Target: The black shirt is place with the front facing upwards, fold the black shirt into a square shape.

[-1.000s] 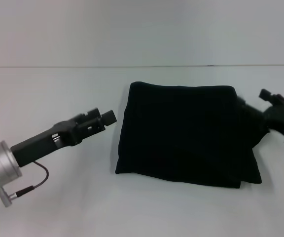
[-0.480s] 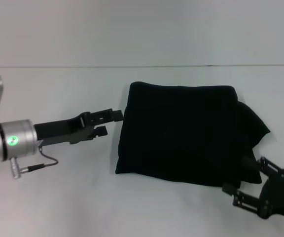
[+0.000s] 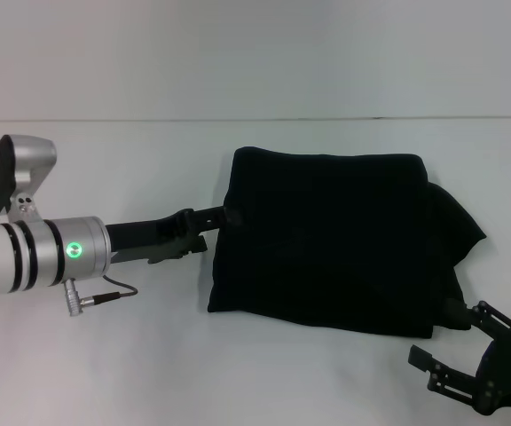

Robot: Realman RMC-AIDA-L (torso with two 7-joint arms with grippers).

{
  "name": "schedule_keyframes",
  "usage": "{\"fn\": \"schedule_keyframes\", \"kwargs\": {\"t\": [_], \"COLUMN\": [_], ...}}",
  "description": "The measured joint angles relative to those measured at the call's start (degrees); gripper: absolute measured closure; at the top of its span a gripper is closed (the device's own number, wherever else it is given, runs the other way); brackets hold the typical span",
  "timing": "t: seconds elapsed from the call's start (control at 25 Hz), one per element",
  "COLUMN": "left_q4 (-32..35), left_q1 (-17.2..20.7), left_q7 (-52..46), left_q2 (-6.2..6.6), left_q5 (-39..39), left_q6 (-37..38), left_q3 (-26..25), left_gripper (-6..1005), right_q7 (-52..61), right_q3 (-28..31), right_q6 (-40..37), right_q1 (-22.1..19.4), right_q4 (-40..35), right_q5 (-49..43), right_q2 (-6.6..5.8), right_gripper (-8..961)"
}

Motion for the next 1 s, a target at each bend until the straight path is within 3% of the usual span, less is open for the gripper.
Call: {"fn": "schedule_keyframes", "kwargs": {"t": [0.44, 1.0], "left_q4": [-0.04, -0.04], "left_q1": [0.07, -0.18], "left_q7": [0.16, 0.49], "left_q2": [-1.19, -2.57], "left_q5": [0.09, -0.17], "left_q6": [-4.89, -1.92], "left_q3": [1.54, 3.57], "left_gripper": [69, 72], "right_q7": [-0.04, 0.2], "right_q3": [0.0, 0.06], "right_q6": [-0.43, -0.13], "right_q1": [-0.37, -0.3], "right_q4": [0.1, 0.11], "right_q5": [-0.05, -0.05], "right_q2": [0.07, 0.13], "right_gripper": [38, 38]}}
